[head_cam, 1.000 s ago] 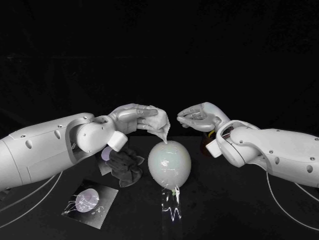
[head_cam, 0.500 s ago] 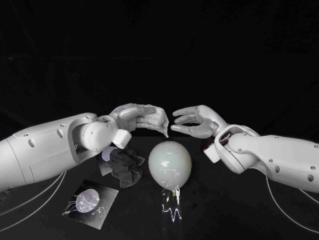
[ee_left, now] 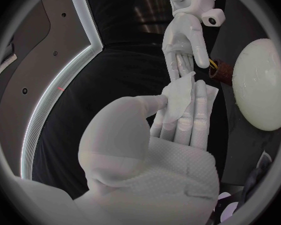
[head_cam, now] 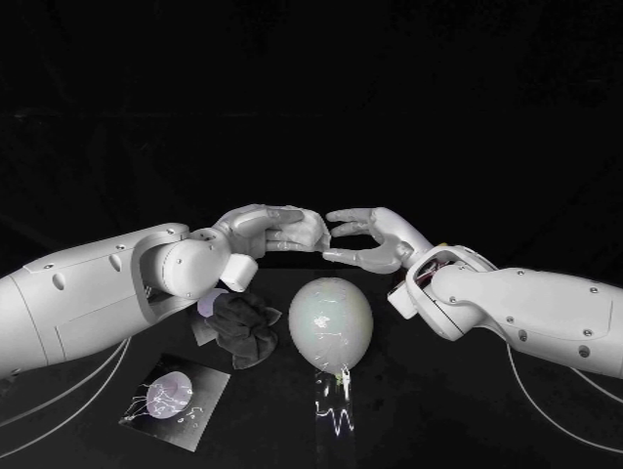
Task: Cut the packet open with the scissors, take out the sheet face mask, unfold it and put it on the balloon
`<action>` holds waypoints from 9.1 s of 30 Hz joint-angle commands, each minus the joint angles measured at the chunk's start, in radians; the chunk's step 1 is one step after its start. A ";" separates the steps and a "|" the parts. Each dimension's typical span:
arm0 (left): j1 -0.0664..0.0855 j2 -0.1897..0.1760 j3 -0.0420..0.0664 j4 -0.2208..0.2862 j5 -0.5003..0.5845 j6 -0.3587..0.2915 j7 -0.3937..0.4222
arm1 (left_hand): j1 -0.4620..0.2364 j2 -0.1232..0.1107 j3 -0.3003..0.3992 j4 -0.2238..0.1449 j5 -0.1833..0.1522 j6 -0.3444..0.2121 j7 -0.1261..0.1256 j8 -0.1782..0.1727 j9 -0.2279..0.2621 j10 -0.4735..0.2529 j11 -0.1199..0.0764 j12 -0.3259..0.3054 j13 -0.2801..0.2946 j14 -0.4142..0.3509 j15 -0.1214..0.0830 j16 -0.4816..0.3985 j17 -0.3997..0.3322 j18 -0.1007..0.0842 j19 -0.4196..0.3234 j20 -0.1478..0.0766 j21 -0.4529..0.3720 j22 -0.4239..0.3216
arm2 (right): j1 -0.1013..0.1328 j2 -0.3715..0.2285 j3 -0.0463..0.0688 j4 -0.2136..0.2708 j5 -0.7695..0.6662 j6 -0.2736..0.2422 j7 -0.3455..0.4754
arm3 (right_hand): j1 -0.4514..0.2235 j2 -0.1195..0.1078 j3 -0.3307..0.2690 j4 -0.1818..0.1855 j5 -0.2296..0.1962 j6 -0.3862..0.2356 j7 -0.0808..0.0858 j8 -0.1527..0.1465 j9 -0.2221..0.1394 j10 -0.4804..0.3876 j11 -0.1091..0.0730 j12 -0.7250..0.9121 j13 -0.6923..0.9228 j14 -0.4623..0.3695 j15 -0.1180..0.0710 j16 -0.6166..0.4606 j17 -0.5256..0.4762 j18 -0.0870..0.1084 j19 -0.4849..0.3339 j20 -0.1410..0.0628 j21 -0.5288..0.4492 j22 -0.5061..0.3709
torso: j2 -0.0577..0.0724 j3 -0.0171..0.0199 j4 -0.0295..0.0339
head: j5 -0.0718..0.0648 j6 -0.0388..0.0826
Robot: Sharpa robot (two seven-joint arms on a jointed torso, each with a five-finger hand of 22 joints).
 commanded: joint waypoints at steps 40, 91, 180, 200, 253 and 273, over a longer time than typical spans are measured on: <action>0.002 -0.006 0.002 0.043 0.018 0.053 -0.002 | -0.030 -0.008 0.011 0.017 0.005 -0.009 0.003 0.007 0.000 -0.018 0.003 -0.013 -0.002 0.013 0.005 -0.049 -0.004 0.022 0.015 0.005 -0.028 -0.023 | -0.012 0.063 0.001 -0.027 0.030 -0.155 0.059 | -0.017 0.082 0.410 -0.066 -0.007 0.363 0.061 0.075 0.003 0.289 -0.067 0.002 0.003 0.331 -0.059 0.018 -0.005 0.035 0.112 0.000 0.025 -0.007 | 0.000 -0.0005 0.0000 | -0.007 0.007; -0.005 -0.055 -0.010 0.047 -0.135 0.113 -0.099 | -0.044 -0.157 -0.247 0.083 0.005 -0.055 0.043 -0.016 -0.026 -0.152 0.053 -0.003 0.001 -0.169 0.076 -0.250 -0.078 0.021 -0.053 0.078 -0.228 -0.164 | -0.015 0.026 0.010 0.007 0.147 -0.206 0.144 | -0.067 0.121 0.529 -0.031 -0.015 0.410 0.042 0.108 0.022 0.368 -0.088 0.000 0.004 0.386 -0.077 0.029 -0.003 0.046 0.216 -0.002 0.049 0.015 | -0.001 -0.0001 0.0000 | -0.009 0.014; -0.158 0.139 -0.010 -0.145 -0.216 0.026 0.480 | 0.075 -0.150 -0.466 0.167 0.004 -0.085 0.038 -0.093 -0.079 -0.305 0.078 -0.012 -0.001 -0.470 0.127 -0.322 -0.202 -0.055 -0.311 0.084 -0.401 -0.203 | 0.112 0.004 0.021 0.108 -0.345 0.067 -0.441 | -0.121 0.086 0.578 -0.100 0.070 0.414 0.037 0.134 0.047 0.391 -0.095 -0.001 0.003 0.410 -0.085 0.025 -0.009 0.048 0.381 -0.013 0.130 0.062 | 0.000 -0.0004 -0.0007 | -0.011 0.044; -0.163 0.155 -0.009 -0.201 -0.509 -0.137 0.530 | 0.456 -0.227 -0.638 0.184 -0.002 -0.517 -0.134 -0.270 -0.161 -0.975 -0.095 -0.046 -0.035 -0.934 0.084 -0.353 -0.324 -0.083 -0.649 0.066 -0.429 -0.229 | 0.130 -0.007 0.028 0.080 -0.088 0.093 -0.436 | -0.139 0.089 0.578 -0.116 0.120 0.423 0.029 0.146 0.057 0.414 -0.103 0.000 0.004 0.426 -0.093 0.033 -0.008 0.046 0.400 -0.022 0.157 0.075 | -0.003 -0.0023 0.0008 | -0.019 0.069; -0.176 0.301 -0.006 -0.391 -0.844 -0.587 0.636 | 0.530 -0.259 -0.669 0.221 0.009 -0.515 -0.075 -0.260 -0.142 -0.922 -0.048 -0.038 -0.030 -0.893 0.083 -0.320 -0.305 0.005 -0.660 0.054 -0.405 -0.220 | 0.150 0.082 0.039 -0.035 0.616 0.018 -0.334 | -0.217 0.098 0.577 -0.177 0.320 0.444 0.016 0.161 0.069 0.461 -0.117 0.000 0.005 0.460 -0.107 0.056 0.000 0.045 0.395 -0.037 0.238 0.134 | 0.000 -0.0004 0.0005 | -0.012 0.103; -0.176 0.309 -0.005 -0.374 -0.792 -0.585 0.650 | 0.461 -0.125 -0.560 0.209 0.005 -0.275 -0.037 -0.165 -0.075 -0.719 -0.001 -0.019 -0.016 -0.782 0.087 -0.291 -0.276 0.012 -0.610 0.065 -0.382 -0.213 | 0.150 0.085 0.040 -0.050 0.613 0.019 -0.336 | -0.227 0.101 0.578 -0.188 0.342 0.447 0.015 0.161 0.069 0.466 -0.119 0.000 0.005 0.463 -0.109 0.059 0.001 0.044 0.390 -0.039 0.251 0.145 | 0.000 -0.0003 0.0000 | -0.013 0.105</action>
